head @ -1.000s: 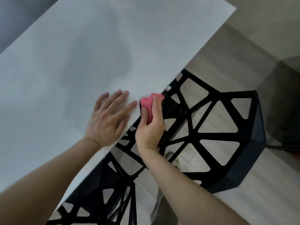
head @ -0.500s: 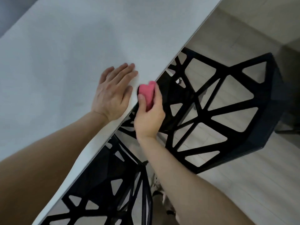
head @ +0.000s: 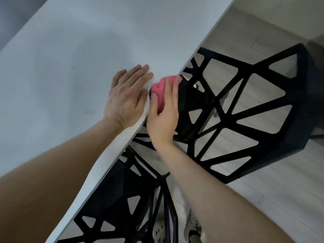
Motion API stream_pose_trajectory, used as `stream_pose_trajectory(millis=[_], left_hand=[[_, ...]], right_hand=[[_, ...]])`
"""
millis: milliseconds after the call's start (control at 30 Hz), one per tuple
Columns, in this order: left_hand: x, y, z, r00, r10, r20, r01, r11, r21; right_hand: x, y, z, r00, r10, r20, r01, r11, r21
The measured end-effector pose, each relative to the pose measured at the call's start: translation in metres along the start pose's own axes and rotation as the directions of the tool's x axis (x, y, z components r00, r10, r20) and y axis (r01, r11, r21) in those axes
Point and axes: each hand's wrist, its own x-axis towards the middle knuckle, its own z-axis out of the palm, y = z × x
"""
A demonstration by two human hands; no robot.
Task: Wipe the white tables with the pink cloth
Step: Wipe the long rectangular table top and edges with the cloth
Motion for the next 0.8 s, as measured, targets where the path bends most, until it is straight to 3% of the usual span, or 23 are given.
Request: stream_pose_trajectory(millis=[100,200,367,467,633,700,800], left_hand=[[-0.001,0.000,-0.001,1.000,0.000,-0.002,0.000,1.000,-0.011],[0.000,0.000,0.000,1.000,-0.001,-0.013,0.001,1.000,-0.008],[-0.003,0.001,0.000,0.997,-0.041,-0.070,0.038,0.999,-0.038],[-0.015,0.008,-0.006,0.979,-0.121,-0.162,0.110,0.991,-0.078],[-0.120,-0.012,-0.032,0.989,-0.067,-0.133,0.058,0.996,-0.074],[-0.179,-0.030,-0.050,0.996,-0.030,-0.086,0.028,0.999,-0.029],[-0.252,-0.051,-0.071,0.998,-0.046,0.043,0.044,0.998,0.043]], right_hand=[[0.061,0.000,-0.003,0.996,0.042,-0.076,-0.045,0.998,-0.044],[0.046,-0.007,0.003,0.991,0.054,-0.120,-0.056,0.998,-0.015],[-0.078,-0.012,0.011,0.997,-0.010,0.078,0.009,1.000,0.020],[-0.061,-0.016,0.003,0.992,0.006,0.129,0.000,0.999,-0.049],[-0.012,-0.026,0.009,0.996,0.094,0.007,-0.092,0.985,-0.148],[-0.060,-0.033,0.024,0.996,0.087,-0.013,-0.088,0.988,-0.130],[-0.158,-0.040,0.032,0.994,0.062,0.092,-0.052,0.992,-0.112]])
